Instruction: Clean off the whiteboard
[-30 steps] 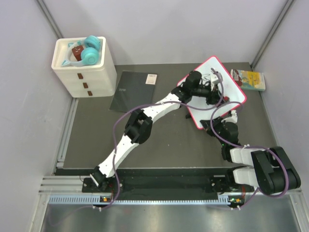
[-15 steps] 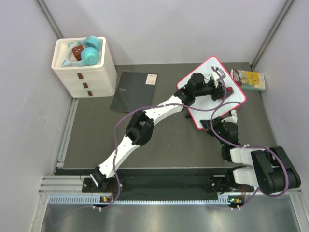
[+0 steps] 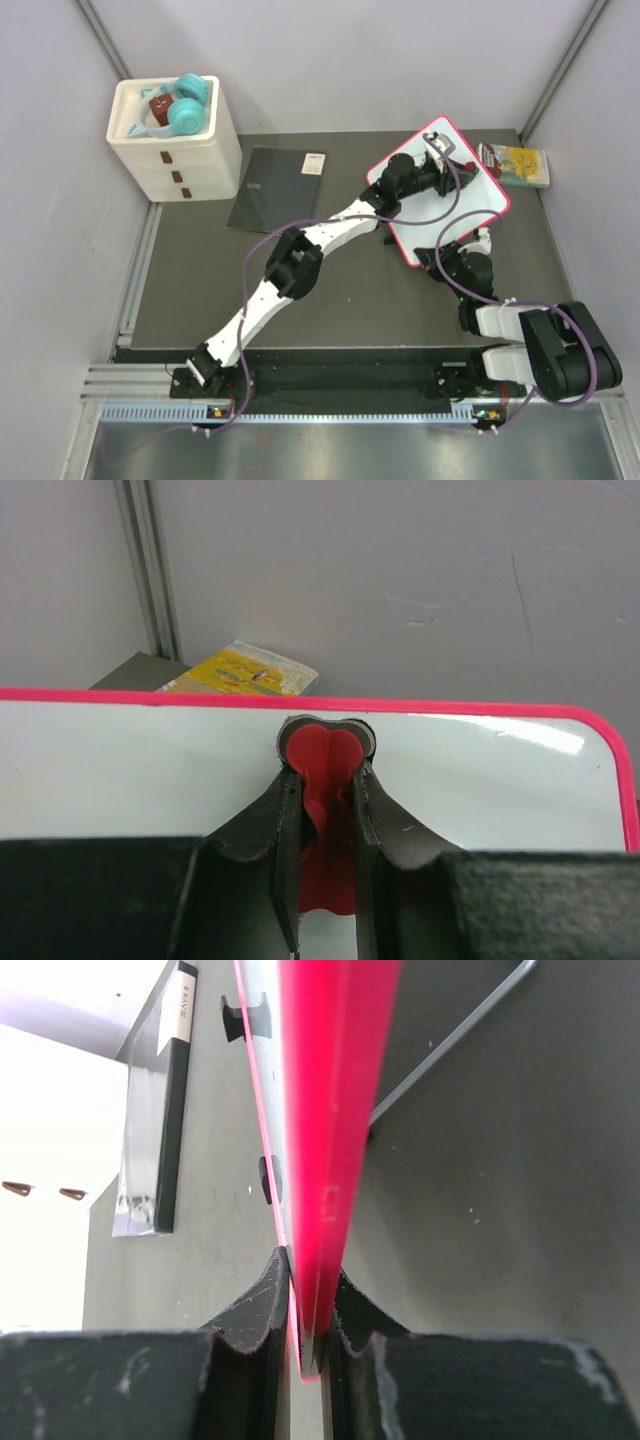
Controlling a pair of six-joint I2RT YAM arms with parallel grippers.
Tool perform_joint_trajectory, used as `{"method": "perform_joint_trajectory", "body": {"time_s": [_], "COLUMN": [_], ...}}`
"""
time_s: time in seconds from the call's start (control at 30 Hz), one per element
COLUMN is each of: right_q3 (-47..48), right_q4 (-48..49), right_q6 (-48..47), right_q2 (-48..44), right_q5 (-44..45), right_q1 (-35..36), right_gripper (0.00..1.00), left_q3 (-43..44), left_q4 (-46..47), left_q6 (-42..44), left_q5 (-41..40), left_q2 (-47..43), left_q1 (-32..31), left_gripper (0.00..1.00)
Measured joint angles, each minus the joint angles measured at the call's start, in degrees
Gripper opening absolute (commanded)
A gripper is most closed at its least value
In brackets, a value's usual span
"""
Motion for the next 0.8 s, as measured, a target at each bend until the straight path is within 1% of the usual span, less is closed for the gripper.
{"method": "perform_joint_trajectory", "body": {"time_s": [0.13,0.17,0.33,0.5,0.63,0.8], "right_q3": [-0.02,-0.02,0.0,0.0,0.0,-0.02], "right_q4": [0.0,0.02,0.28,0.48,0.85,1.2], "right_q6": [0.15,0.13,-0.15,-0.35,-0.59,-0.02], "right_q2": [0.07,0.07,0.07,0.09,0.24,0.79], "right_q5": [0.02,0.02,-0.15,-0.24,-0.04,0.26], "right_q1": [0.02,0.0,0.04,0.11,0.39,0.42], "right_gripper": [0.0,0.0,0.0,0.0,0.0,0.0], "left_q3": [-5.92,-6.29,-2.62,-2.29,-3.28,-3.89], "left_q4": [0.09,-0.02,-5.2,-10.49,-11.43,-11.1], "left_q6": [1.66,1.55,-0.22,0.68,0.83,4.22], "left_q5": [-1.29,-1.55,-0.79,1.25,6.16,15.43], "left_q2": [-3.08,-3.28,-1.86,-0.85,-0.61,-1.03], "left_q1": [0.68,0.9,4.0,9.09,11.56,10.32], "left_gripper": [0.0,0.0,0.0,0.0,0.0,0.0]}}
